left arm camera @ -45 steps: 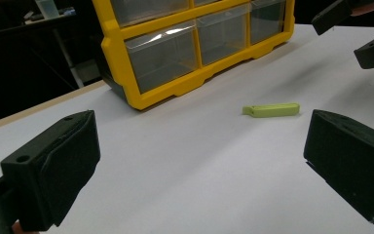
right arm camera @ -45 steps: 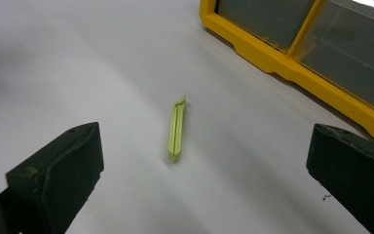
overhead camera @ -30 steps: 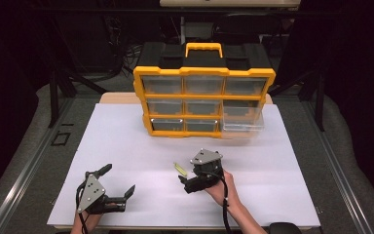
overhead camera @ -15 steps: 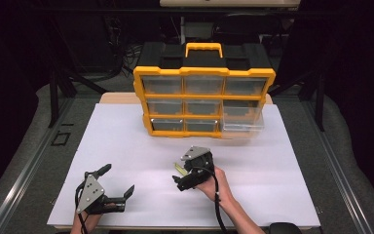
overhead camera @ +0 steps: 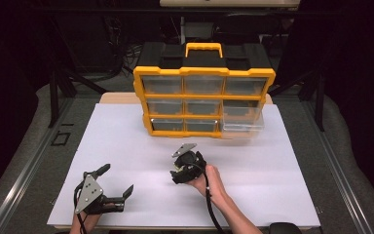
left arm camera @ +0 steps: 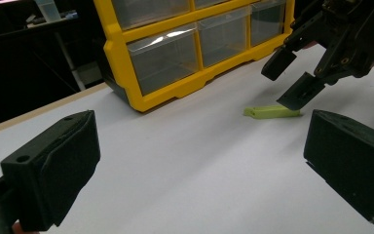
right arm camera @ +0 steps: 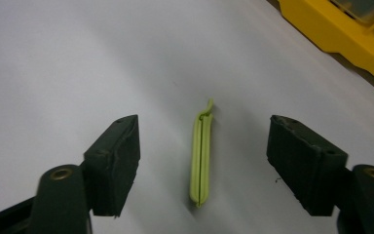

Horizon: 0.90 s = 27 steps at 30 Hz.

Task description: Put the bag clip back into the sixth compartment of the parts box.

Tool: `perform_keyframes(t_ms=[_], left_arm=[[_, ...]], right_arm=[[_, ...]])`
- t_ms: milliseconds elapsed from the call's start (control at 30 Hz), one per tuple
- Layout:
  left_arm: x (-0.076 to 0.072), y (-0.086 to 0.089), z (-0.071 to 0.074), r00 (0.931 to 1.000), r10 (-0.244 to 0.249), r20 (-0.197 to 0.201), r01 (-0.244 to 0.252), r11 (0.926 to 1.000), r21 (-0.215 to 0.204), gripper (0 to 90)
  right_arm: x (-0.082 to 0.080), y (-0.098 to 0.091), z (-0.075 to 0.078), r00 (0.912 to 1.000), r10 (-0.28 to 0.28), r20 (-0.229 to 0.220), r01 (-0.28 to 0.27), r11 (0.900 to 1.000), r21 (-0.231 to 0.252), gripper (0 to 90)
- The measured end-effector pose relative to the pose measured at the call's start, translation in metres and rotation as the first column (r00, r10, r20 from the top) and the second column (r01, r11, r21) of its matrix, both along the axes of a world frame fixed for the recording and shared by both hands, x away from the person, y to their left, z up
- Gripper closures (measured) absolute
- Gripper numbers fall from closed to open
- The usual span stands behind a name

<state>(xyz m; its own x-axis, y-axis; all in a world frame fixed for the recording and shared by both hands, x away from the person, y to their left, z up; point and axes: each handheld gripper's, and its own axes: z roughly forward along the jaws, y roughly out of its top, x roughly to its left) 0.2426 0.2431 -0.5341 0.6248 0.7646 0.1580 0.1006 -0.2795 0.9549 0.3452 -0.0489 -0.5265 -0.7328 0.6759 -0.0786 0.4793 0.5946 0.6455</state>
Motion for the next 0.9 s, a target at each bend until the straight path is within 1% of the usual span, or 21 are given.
perform_keyframes(t_ms=[33,67,100,167,267,367,500,533,667,767,800,833,900], left_arm=[[0.0,0.0,0.0,1.0,0.003,-0.004,-0.003,1.0,0.0,0.0],[0.0,0.0,0.0,1.0,0.003,-0.006,-0.003,1.0,0.001,0.0],[0.001,0.0,0.0,1.0,0.004,-0.006,-0.004,1.0,0.002,0.0],[0.0,0.0,0.0,1.0,0.004,-0.006,-0.003,1.0,0.001,0.0],[0.0,0.0,0.0,1.0,0.002,-0.005,-0.002,1.0,0.0,0.0],[0.0,0.0,0.0,1.0,0.001,-0.007,-0.001,1.0,-0.003,0.0],[0.0,0.0,0.0,1.0,0.001,-0.009,-0.001,1.0,-0.007,0.0],[0.0,0.0,0.0,1.0,0.0,-0.009,0.0,1.0,-0.006,0.0],[0.0,0.0,0.0,1.0,-0.001,-0.008,0.001,1.0,-0.004,0.0],[0.0,0.0,0.0,1.0,-0.002,-0.009,0.002,1.0,-0.006,0.0],[0.0,0.0,0.0,1.0,-0.001,-0.008,0.001,1.0,-0.007,0.0],[0.0,0.001,0.0,1.0,0.0,-0.007,0.0,1.0,-0.009,0.0],[0.0,0.001,0.0,1.0,0.001,-0.005,-0.001,1.0,-0.009,0.0]], right_arm=[[0.0,0.002,0.0,1.0,-0.008,-0.003,0.008,0.9998,-0.016,38.8],[0.001,0.004,-0.001,0.9999,-0.014,-0.006,0.014,0.9991,-0.041,41.4],[0.001,0.006,-0.001,0.9998,-0.017,-0.014,0.016,0.9984,-0.054,45.1],[0.002,0.009,-0.002,0.9994,-0.019,-0.028,0.017,0.9973,-0.072,50.9],[0.004,0.013,-0.005,0.9976,-0.031,-0.062,0.025,0.9955,-0.092,60.1],[0.007,0.016,-0.007,0.9948,-0.055,-0.086,0.045,0.9923,-0.116,66.0],[0.008,0.019,-0.009,0.9933,-0.061,-0.098,0.048,0.9908,-0.127,70.5],[0.009,0.019,-0.009,0.9921,-0.061,-0.109,0.047,0.9902,-0.132,71.1],[0.011,0.021,-0.011,0.9891,-0.077,-0.125,0.059,0.988,-0.143,74.6],[0.013,0.02,-0.012,0.9882,-0.083,-0.129,0.066,0.9891,-0.132,78.0],[0.014,0.02,-0.012,0.9867,-0.086,-0.138,0.068,0.9888,-0.133,79.2],[0.014,0.02,-0.012,0.987,-0.085,-0.136,0.067,0.9897,-0.127,79.3],[0.015,0.019,-0.012,0.9849,-0.091,-0.148,0.073,0.9901,-0.12,79.3]])
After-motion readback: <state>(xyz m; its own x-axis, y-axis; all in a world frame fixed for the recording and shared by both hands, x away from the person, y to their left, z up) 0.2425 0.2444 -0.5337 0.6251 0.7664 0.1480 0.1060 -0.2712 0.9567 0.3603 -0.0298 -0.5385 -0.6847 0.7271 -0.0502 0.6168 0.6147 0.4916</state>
